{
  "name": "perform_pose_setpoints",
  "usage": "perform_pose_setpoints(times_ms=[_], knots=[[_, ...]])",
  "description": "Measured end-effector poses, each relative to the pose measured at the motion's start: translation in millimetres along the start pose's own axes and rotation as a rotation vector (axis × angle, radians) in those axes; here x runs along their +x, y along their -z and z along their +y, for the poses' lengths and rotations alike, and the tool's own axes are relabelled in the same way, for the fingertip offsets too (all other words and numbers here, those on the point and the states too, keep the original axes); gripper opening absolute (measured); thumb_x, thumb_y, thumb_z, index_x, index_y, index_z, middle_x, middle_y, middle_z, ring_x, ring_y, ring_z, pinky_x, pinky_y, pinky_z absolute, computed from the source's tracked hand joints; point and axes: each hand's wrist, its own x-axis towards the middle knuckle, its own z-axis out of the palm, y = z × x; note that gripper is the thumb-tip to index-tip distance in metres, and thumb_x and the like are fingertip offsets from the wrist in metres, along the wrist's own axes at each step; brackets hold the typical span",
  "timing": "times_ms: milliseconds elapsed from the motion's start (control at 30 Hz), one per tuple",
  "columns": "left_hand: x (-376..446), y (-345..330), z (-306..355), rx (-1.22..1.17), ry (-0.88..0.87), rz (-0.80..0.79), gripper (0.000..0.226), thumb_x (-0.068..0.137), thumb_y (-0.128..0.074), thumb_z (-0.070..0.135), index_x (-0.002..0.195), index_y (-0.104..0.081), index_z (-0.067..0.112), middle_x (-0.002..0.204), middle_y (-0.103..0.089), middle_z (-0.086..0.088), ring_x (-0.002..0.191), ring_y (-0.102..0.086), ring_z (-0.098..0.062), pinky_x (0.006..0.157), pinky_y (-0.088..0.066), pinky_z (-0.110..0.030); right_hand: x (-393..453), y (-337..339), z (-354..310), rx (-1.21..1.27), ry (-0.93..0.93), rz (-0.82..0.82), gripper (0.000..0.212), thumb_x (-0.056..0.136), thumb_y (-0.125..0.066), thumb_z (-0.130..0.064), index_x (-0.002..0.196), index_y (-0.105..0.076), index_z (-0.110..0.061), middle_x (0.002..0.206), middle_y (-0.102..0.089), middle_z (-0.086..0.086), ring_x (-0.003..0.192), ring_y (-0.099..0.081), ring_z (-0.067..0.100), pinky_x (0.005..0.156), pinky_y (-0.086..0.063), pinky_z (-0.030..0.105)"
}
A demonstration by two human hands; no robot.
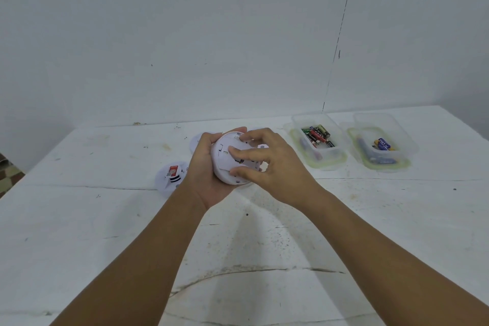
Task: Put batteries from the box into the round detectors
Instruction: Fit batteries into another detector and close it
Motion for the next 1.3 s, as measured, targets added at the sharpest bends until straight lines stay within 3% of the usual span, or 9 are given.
perform_pose_setpoints(times_ms=[267,367,533,833,1000,1100,1167,1233,1300], knots=[[2.0,-1.0,5.8,0.046,-0.037,0.03,0.04,0.097,-0.043,0.037,0.125,-0.064,0.018,0.114,-0.067,-0.009,0.105,-0.063,-0.031,0.075,-0.056,-0.039,9.3,1.5,-6.8,-0.112,-0.011,0.055,0.052,0.08,-0.081,-0.052,0.126,-0.072,-0.029,0.121,-0.065,-0.011,0.111,-0.06,0.007,0.096,-0.051,0.04],[2.6,-2.6,7.1,0.096,-0.049,0.053,0.037,0.096,-0.043,0.036,0.121,-0.064,0.018,0.116,-0.068,-0.009,0.107,-0.063,-0.03,0.078,-0.056,-0.04,9.8,-0.3,-11.1,-0.13,-0.099,0.095,0.062,0.077,-0.075,-0.064,0.129,-0.067,-0.032,0.118,-0.064,-0.014,0.107,-0.061,0.004,0.093,-0.053,0.038],[2.5,-1.4,8.8,0.132,-0.044,0.068,0.033,0.096,-0.041,0.035,0.112,-0.063,0.016,0.11,-0.068,-0.008,0.103,-0.064,-0.028,0.077,-0.055,-0.037,12.6,-4.2,-16.0,-0.115,-0.181,0.095,0.057,0.073,-0.081,-0.06,0.123,-0.068,-0.034,0.117,-0.065,-0.016,0.104,-0.062,0.002,0.091,-0.054,0.034],[2.2,-1.7,9.1,0.167,-0.058,0.113,0.035,0.094,-0.043,0.035,0.115,-0.062,0.014,0.114,-0.064,-0.011,0.107,-0.059,-0.031,0.078,-0.056,-0.039,14.6,-3.1,-19.2,-0.051,-0.269,0.084,0.05,0.073,-0.086,-0.054,0.116,-0.067,-0.039,0.115,-0.064,-0.022,0.102,-0.061,-0.003,0.089,-0.051,0.026],[-1.0,-3.2,9.4,0.21,-0.099,0.15,0.033,0.096,-0.046,0.034,0.117,-0.064,0.016,0.113,-0.067,-0.012,0.102,-0.064,-0.03,0.082,-0.051,-0.042,7.7,-1.4,-14.8,0.12,-0.276,0.041,0.052,0.079,-0.085,-0.048,0.126,-0.066,-0.034,0.122,-0.061,-0.021,0.112,-0.057,-0.004,0.092,-0.045,0.016],[-4.3,-10.5,5.1,0.365,-0.201,0.253,0.033,0.102,-0.051,0.037,0.123,-0.067,0.016,0.1,-0.074,-0.003,0.09,-0.069,-0.024,0.081,-0.054,-0.042,0.2,-4.1,-12.8,0.218,-0.342,0.03,0.043,0.091,-0.074,-0.05,0.13,-0.066,-0.036,0.126,-0.06,-0.019,0.115,-0.057,-0.002,0.1,-0.048,0.024],[-3.9,-13.5,1.2,0.505,-0.253,0.316,0.03,0.1,-0.057,0.043,0.121,-0.069,0.024,0.093,-0.075,0.007,0.093,-0.069,-0.019,0.09,-0.053,-0.044,-3.7,-3.2,-15.0,0.465,-0.455,0.004,0.029,0.098,-0.065,-0.049,0.123,-0.069,-0.035,0.117,-0.071,-0.016,0.108,-0.066,0.001,0.102,-0.053,0.031],[-5.3,-16.8,-3.2,0.656,-0.227,0.357,0.045,0.09,-0.06,0.059,0.129,-0.064,0.037,0.122,-0.072,0.006,0.112,-0.068,-0.02,0.102,-0.052,-0.046,-6.7,-3.5,-17.5,0.712,-0.545,-0.007,0.024,0.104,-0.058,-0.043,0.119,-0.07,-0.029,0.109,-0.077,-0.008,0.102,-0.073,0.011,0.1,-0.057,0.036],[-5.7,-16.9,-9.2,0.711,-0.193,0.413,0.068,0.074,-0.06,0.068,0.138,-0.057,0.044,0.143,-0.059,-0.004,0.119,-0.066,-0.025,0.095,-0.056,-0.045,-9.6,-4.7,-14.1,0.753,-0.56,0.012,0.027,0.105,-0.057,-0.039,0.127,-0.066,-0.024,0.112,-0.077,0.0,0.104,-0.074,0.02,0.099,-0.058,0.038]])
